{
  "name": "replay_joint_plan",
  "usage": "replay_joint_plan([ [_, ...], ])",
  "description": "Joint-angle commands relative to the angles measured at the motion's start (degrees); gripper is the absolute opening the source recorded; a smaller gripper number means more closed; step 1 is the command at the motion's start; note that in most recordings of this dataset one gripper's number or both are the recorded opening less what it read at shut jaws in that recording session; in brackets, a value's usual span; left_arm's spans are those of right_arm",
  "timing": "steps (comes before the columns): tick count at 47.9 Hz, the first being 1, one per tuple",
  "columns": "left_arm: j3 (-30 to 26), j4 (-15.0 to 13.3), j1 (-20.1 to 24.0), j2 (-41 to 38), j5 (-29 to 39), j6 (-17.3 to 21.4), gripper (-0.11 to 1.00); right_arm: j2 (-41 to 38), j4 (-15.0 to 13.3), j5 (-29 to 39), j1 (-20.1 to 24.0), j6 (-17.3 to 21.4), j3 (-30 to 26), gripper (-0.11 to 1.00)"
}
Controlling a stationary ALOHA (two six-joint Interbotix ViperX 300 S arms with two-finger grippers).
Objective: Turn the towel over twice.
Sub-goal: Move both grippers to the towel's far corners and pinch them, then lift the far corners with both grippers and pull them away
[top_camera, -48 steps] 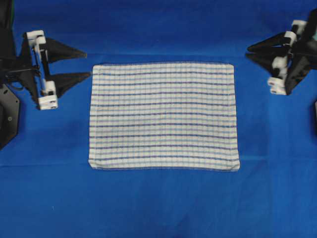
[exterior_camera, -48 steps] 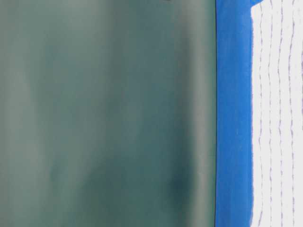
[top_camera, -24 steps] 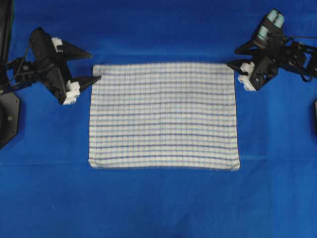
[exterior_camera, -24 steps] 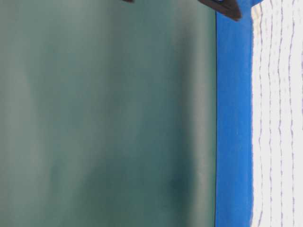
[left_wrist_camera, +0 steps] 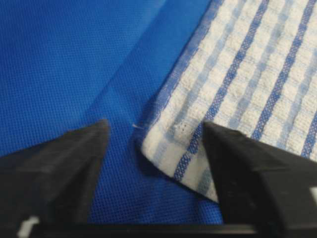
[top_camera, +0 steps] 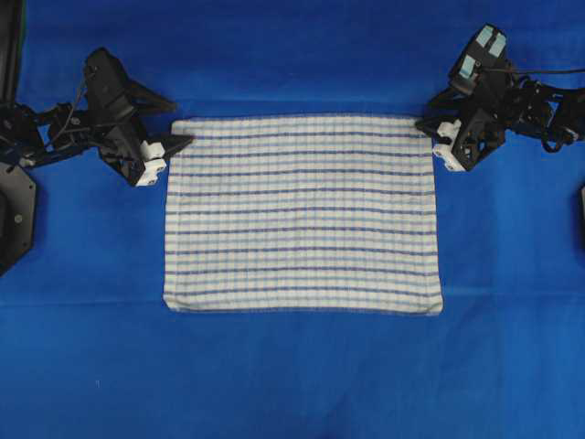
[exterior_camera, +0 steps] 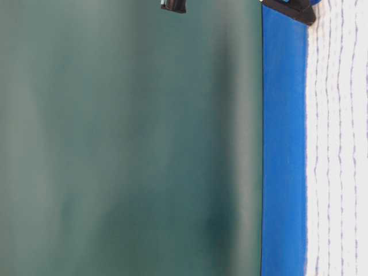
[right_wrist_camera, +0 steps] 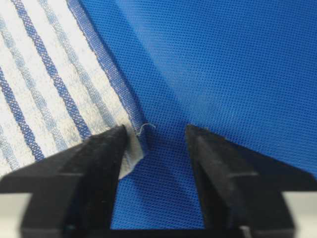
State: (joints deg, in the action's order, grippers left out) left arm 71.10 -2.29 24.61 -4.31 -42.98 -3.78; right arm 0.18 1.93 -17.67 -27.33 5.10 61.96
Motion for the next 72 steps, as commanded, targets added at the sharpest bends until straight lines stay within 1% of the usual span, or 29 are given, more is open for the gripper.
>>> replay_joint_plan([
  [1,-0.2,0.1,0.2,0.4,0.5,-0.1,0.55,0.4,0.0,-0.3,-0.2,-0.2,-0.5,0.47],
  [4,-0.2,0.1,0.2,0.4,1.2,-0.1,0.39,0.4,0.0,-0.3,-0.2,-0.2,-0.5,0.30],
  [6,-0.3,0.2,0.2,0.4,1.8,-0.1,0.29,0.4,-0.1,-0.2,-0.2,-0.2,-0.4,0.16],
  [8,-0.4,0.3,0.1,0.4,2.2,-0.1,0.18,0.4,-0.1,-0.2,-0.2,-0.2,-0.4,0.06],
  [10,-0.5,0.3,0.0,0.4,2.5,-0.1,0.09,0.4,-0.1,-0.2,-0.2,-0.2,-0.4,0.05],
  [12,-0.6,0.3,0.0,0.4,2.7,-0.1,0.04,0.5,-0.1,-0.2,-0.2,-0.2,-0.4,0.05],
  [25,-1.1,0.3,-0.1,1.8,3.0,0.5,0.04,1.6,0.2,-0.4,-0.4,-0.1,-0.4,0.05],
  [31,-1.7,0.3,0.4,4.8,3.8,1.1,0.04,4.2,0.2,-0.2,-1.8,-0.1,-0.4,0.05],
  [37,-3.3,0.3,2.2,10.3,7.1,1.6,0.04,8.2,0.1,0.1,-4.2,-0.3,-0.4,0.05],
  [42,-5.3,0.3,4.1,14.9,10.3,4.0,0.04,12.0,-0.2,0.4,-6.9,-1.0,-0.7,0.05],
  [51,-8.9,0.3,8.1,23.0,15.2,10.0,0.04,20.5,-1.5,2.7,-12.4,-2.6,-2.1,0.05],
  [55,-10.4,0.3,9.1,26.5,16.3,12.2,0.04,24.7,-1.8,5.4,-13.9,-4.0,-3.9,0.05],
  [61,-12.7,0.3,10.1,31.6,19.1,15.8,0.04,29.5,-1.9,9.5,-14.6,-5.8,-6.8,0.05],
  [67,-14.9,0.4,10.3,35.3,23.4,16.6,0.04,33.8,-2.0,13.7,-14.6,-7.1,-9.8,0.05],
  [72,-17.0,0.4,10.3,38.4,27.9,16.7,0.04,36.4,-2.0,15.9,-14.5,-7.4,-11.3,0.05],
])
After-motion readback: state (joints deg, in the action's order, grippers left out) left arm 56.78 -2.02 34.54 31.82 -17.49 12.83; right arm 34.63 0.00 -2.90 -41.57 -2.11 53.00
